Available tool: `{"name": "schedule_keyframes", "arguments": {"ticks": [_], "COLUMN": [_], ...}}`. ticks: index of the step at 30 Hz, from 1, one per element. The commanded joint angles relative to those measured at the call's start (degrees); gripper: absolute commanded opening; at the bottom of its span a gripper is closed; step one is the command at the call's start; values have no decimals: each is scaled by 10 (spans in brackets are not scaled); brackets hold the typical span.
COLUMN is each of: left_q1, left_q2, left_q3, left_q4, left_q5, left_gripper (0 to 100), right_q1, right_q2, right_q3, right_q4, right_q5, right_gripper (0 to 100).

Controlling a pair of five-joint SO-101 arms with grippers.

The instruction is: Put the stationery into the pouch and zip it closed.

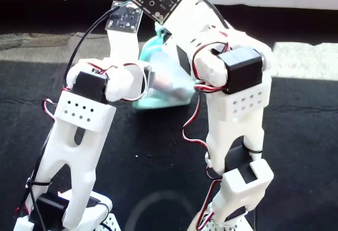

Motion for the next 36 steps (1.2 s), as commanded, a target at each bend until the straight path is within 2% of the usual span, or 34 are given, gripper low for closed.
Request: {"name": "schedule_keyframes", "arguments": {"ticks": [1, 7, 16, 21, 28, 31, 36], "left_q1": [5, 6, 6, 7, 5, 2, 2], "left_q2": [-18, -58, -51, -57, -58, -58, -58], "left_q3": [-7, -9, -9, -10, -29, -31, -31], "left_q4": [3, -39, -84, -76, -9, -29, -73], "left_q5": [0, -1, -3, -81, -198, -237, -243], "left_gripper": [153, 154, 164, 221, 224, 224, 224], "right_q1": [-9, -8, 16, 19, 19, 20, 20], "right_q2": [-1, -1, -4, -6, -7, -7, -7], "right_q3": [-22, -21, -21, -21, -22, -22, -22], "right_q4": [4, 19, 22, 22, 23, 23, 23], "right_q5": [-9, -9, -9, -9, -9, -9, -9], "right_gripper": [5, 5, 5, 5, 5, 5, 5]}}
